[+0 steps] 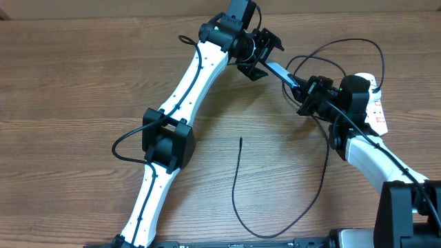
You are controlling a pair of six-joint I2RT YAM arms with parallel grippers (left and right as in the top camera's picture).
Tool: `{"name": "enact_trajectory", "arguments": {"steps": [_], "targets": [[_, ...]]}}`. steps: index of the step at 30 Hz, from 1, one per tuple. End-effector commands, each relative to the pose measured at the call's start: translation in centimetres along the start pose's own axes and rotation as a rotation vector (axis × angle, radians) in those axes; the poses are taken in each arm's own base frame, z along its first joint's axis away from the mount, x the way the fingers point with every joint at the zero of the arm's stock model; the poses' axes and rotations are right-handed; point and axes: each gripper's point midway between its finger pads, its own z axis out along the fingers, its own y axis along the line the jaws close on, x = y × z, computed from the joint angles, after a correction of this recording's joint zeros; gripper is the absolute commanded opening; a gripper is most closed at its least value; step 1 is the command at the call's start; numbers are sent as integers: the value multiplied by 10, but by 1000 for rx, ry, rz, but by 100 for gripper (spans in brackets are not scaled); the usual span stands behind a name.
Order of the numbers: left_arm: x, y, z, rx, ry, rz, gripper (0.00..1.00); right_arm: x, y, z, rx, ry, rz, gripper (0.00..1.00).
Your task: Plug charger to phone and switch on socket
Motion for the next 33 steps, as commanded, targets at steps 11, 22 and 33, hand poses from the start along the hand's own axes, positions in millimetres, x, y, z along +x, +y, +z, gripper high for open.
{"name": "enact_trajectory", "arguments": {"steps": [11, 22, 33], "targets": [[4, -7, 1, -2, -65, 36, 68, 6, 11, -1, -25, 16, -17, 4], [3, -5, 1, -10, -69, 32, 63, 6, 11, -1, -25, 16, -17, 4], [1, 3, 3, -45, -98, 21, 60, 6, 11, -1, -25, 16, -17, 4]]}}
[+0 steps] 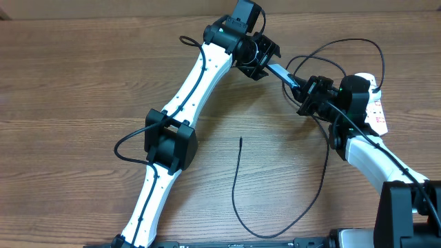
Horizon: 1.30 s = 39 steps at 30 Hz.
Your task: Plug charger to phone and switch on socket
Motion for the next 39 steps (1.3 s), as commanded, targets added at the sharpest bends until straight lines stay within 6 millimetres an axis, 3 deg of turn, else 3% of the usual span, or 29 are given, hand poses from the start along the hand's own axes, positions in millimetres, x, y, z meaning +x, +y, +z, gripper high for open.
{"name": "enact_trajectory", "arguments": {"steps": [1, 13, 19, 39], "targets": [[5, -6, -3, 5, -30, 25, 59, 6, 11, -1, -25, 16, -18, 4], [7, -6, -1, 0, -32, 28, 61, 7, 11, -1, -25, 17, -18, 4], [7, -5, -1, -1, -32, 28, 55, 7, 11, -1, -24, 19, -18, 4], [8, -6, -1, 0, -31, 29, 50, 16, 5, -1, 8, 71, 30, 4]]}}
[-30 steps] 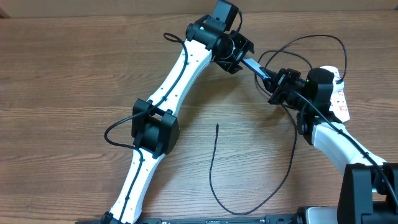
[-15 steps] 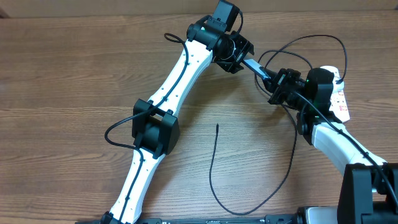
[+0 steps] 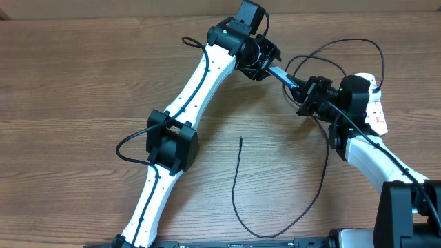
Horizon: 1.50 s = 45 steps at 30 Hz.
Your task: Plug charger to phone and switch on socket
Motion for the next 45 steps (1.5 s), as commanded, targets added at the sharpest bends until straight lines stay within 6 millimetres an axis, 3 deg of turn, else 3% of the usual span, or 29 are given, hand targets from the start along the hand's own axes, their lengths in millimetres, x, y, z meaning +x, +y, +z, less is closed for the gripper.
{"name": "enact_trajectory", "arguments": {"steps": [1, 7, 28, 45], "targets": [[3, -8, -5, 19, -14, 20, 49, 10, 8, -1, -10, 39, 17, 4], [3, -8, -5, 18, -13, 21, 49, 10, 8, -1, -10, 38, 22, 4], [3, -8, -5, 18, -14, 21, 29, 11, 8, -1, -9, 41, 24, 4], [3, -9, -5, 22, -14, 21, 19, 14, 6, -1, 5, 60, 81, 4]]}}
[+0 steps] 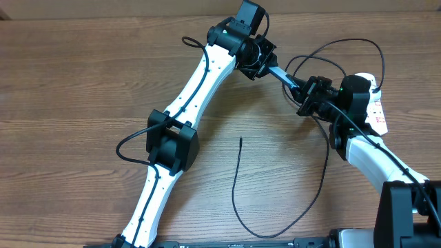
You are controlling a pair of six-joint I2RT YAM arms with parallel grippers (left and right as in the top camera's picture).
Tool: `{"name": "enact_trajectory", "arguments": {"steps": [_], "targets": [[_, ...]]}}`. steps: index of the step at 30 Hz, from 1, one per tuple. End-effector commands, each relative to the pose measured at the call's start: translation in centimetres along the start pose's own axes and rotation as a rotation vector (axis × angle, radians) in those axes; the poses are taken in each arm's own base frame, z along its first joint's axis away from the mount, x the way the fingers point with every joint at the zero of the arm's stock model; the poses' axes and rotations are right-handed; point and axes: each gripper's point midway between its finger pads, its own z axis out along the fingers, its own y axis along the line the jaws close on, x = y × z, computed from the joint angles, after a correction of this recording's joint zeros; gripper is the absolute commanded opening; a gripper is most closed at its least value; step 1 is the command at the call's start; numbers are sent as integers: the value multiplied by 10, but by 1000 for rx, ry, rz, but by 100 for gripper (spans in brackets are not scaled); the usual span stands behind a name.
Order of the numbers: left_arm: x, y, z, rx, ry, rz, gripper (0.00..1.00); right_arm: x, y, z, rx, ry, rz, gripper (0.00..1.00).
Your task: Plug charger to phone and switch on socket
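Observation:
A slim blue phone spans the gap between both grippers at the back of the table. My left gripper is closed over its far-left end. My right gripper clasps its near-right end. The black charger cable lies loose on the wood, and its free plug end points away from me, well short of the phone. The white socket strip with red marks sits under the right wrist, mostly covered.
The cable runs in a wide loop from near the front edge up toward the right arm. Thin arm wires arch above the right wrist. The left arm's elbow stands over the table's middle.
The left gripper's fingers look drawn in slightly tighter on the phone's end. The phone, right gripper and cable lie as before.
At first the left gripper stood wide open just left of the phone, which the right gripper held. Then it had moved onto the phone's end with fingers narrower. Later it was closed there, and it stays so now; the cable has not moved.

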Motion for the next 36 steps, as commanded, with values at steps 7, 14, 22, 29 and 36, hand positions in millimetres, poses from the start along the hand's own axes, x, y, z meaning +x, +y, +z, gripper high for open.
{"name": "enact_trajectory", "arguments": {"steps": [7, 14, 22, 29, 36], "targets": [[3, -10, -5, 25, -14, 21, 19, 16, 5, -1, 12, 70, 109, 4], [3, -10, -5, 25, -14, 21, 18, 19, 5, -1, 18, 85, 111, 4], [3, -10, -5, 26, -15, 21, 13, 19, 5, -1, 18, 85, 111, 4], [3, -10, -5, 26, -15, 21, 4, 19, 5, -1, 18, 85, 111, 4], [3, -10, -5, 25, -15, 21, 4, 19, 5, -1, 18, 85, 111, 4]]}}
